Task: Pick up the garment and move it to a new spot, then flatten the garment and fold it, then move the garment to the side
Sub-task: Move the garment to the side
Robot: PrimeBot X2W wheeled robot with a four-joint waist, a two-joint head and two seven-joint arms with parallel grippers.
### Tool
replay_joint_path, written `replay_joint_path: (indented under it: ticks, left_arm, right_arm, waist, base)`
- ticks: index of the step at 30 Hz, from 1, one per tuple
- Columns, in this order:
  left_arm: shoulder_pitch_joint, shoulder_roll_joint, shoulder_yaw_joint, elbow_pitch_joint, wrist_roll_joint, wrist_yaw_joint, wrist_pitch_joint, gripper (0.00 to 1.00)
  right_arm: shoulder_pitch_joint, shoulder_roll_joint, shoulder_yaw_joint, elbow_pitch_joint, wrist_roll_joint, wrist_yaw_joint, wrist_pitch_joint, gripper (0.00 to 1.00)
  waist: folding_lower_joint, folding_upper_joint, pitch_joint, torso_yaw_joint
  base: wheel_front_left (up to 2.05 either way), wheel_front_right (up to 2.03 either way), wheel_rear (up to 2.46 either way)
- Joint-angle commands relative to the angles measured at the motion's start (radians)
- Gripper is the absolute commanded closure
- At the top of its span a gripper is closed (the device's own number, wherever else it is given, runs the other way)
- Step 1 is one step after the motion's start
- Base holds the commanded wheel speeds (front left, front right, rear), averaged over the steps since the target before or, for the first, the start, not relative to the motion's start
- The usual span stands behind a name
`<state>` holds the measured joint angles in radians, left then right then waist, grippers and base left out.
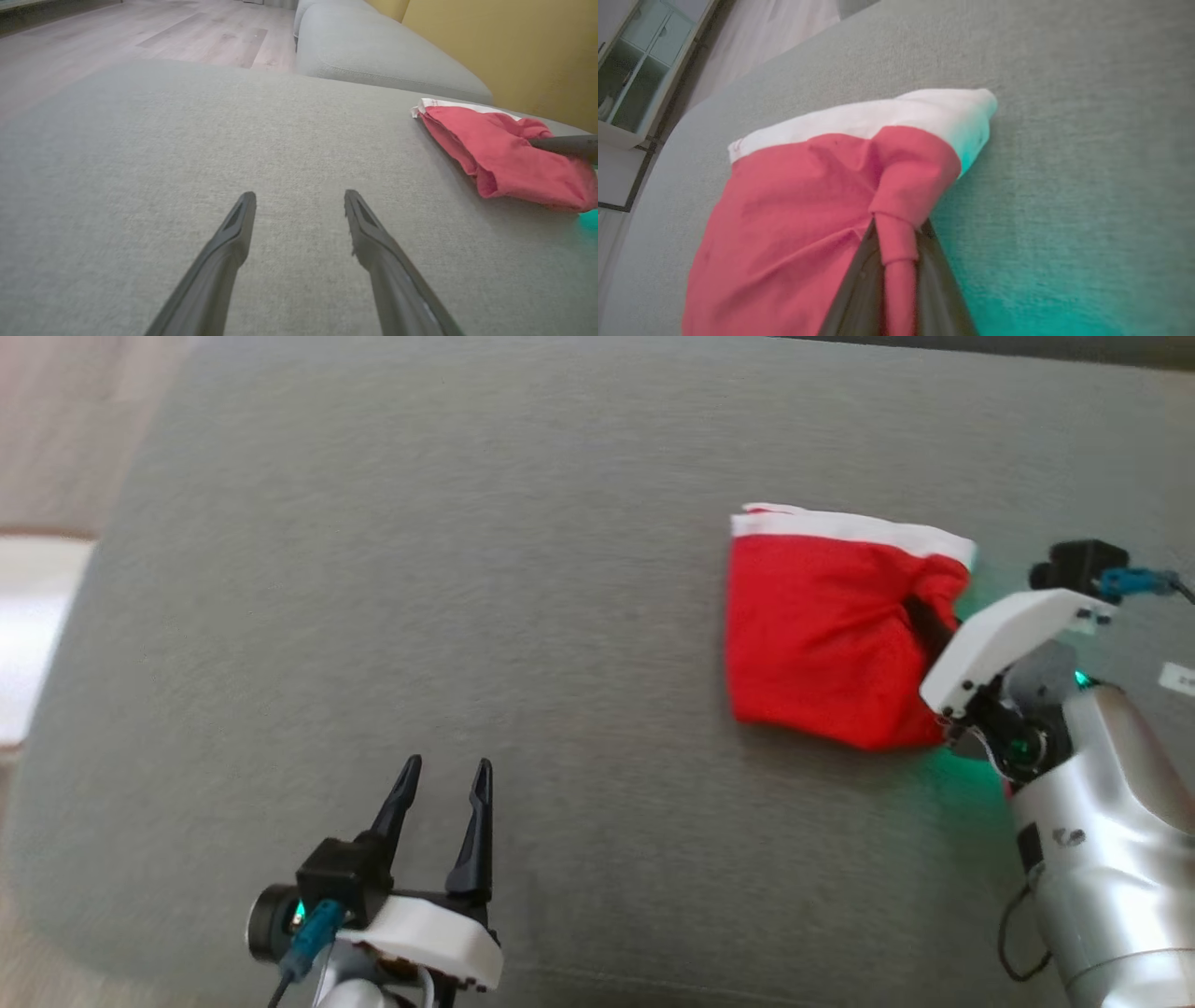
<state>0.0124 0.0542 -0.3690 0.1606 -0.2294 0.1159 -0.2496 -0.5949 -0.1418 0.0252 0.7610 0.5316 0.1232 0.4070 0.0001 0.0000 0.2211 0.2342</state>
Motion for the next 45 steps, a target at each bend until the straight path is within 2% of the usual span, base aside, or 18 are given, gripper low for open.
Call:
replay_joint_path:
  ticks: [1, 7, 13, 17, 22, 29, 33, 34, 35, 37, 45]
  left_arm:
    - [-0.028, -0.004, 0.042, -0.037, 0.01, 0.002, -0.012, 0.0]
    - [-0.032, -0.004, 0.052, -0.036, 0.036, -0.018, -0.012, 0.0]
    - [-0.081, -0.004, 0.042, -0.033, 0.063, -0.042, -0.012, 0.0]
    - [-0.126, -0.004, 0.027, -0.02, 0.088, -0.068, -0.012, 0.0]
    - [-0.148, -0.001, 0.032, -0.008, 0.11, -0.076, -0.012, 0.0]
    - [-0.127, 0.02, 0.061, -0.017, 0.125, -0.076, -0.012, 0.0]
    - [-0.117, 0.027, 0.077, -0.028, 0.127, -0.077, -0.012, 0.0]
    - [-0.118, 0.027, 0.078, -0.029, 0.128, -0.078, -0.012, 0.0]
    - [-0.119, 0.026, 0.079, -0.03, 0.129, -0.078, -0.012, 0.0]
    - [-0.121, 0.025, 0.078, -0.031, 0.13, -0.079, -0.012, 0.0]
    - [-0.115, 0.012, 0.076, -0.036, 0.12, -0.074, -0.012, 0.0]
  right_arm:
    - [-0.021, -0.007, 0.038, -0.052, 0.015, 0.008, -0.01, 1.0]
    - [-0.039, -0.092, 0.098, -0.133, 0.047, 0.008, -0.009, 1.0]
    - [-0.097, -0.214, 0.097, -0.175, 0.016, 0.008, 0.0, 1.0]
    - [-0.168, -0.273, 0.097, -0.182, -0.011, 0.008, -0.001, 1.0]
    - [-0.256, -0.334, 0.156, -0.175, -0.031, 0.008, 0.037, 1.0]
    - [-0.28, -0.513, 0.202, -0.181, -0.009, 0.008, 0.19, 1.0]
    - [-0.285, -0.582, 0.19, -0.156, -0.068, 0.008, 0.188, 1.0]
    - [-0.287, -0.59, 0.182, -0.146, -0.094, 0.008, 0.168, 0.67]
    - [-0.289, -0.595, 0.172, -0.134, -0.125, 0.008, 0.138, 0.0]
    - [-0.29, -0.594, 0.159, -0.118, -0.157, 0.008, 0.11, 0.0]
    - [-0.29, -0.567, 0.093, -0.074, -0.399, 0.008, -0.106, 0.0]
  waist:
    - [-0.0001, 0.0, -0.007, -0.101]
    - [-0.0001, 0.0, 0.006, -0.285]
    - [-0.0001, 0.0, 0.078, -0.377]
    - [-0.0001, 0.0, 0.137, -0.388]
    - [-0.0001, 0.0, 0.191, -0.388]
    - [-0.0001, 0.0, 0.224, -0.371]
    - [-0.0001, 0.0, 0.224, -0.366]
    - [-0.0001, 0.0, 0.223, -0.365]
    - [-0.0001, 0.0, 0.221, -0.363]
    - [-0.0001, 0.0, 0.219, -0.363]
    - [-0.0001, 0.0, 0.167, -0.358]
  base:
    - [0.0, 0.0, 0.0]
    - [0.0, 0.0, 0.0]
    - [0.0, 0.0, 0.0]
    - [0.0, 0.0, 0.0]
    - [0.0, 0.0, 0.0]
    - [0.0, 0.0, 0.0]
    - [0.0, 0.0, 0.0]
    - [0.0, 0.0, 0.0]
    - [0.0, 0.0, 0.0]
    - [0.0, 0.0, 0.0]
    - [0.0, 0.0, 0.0]
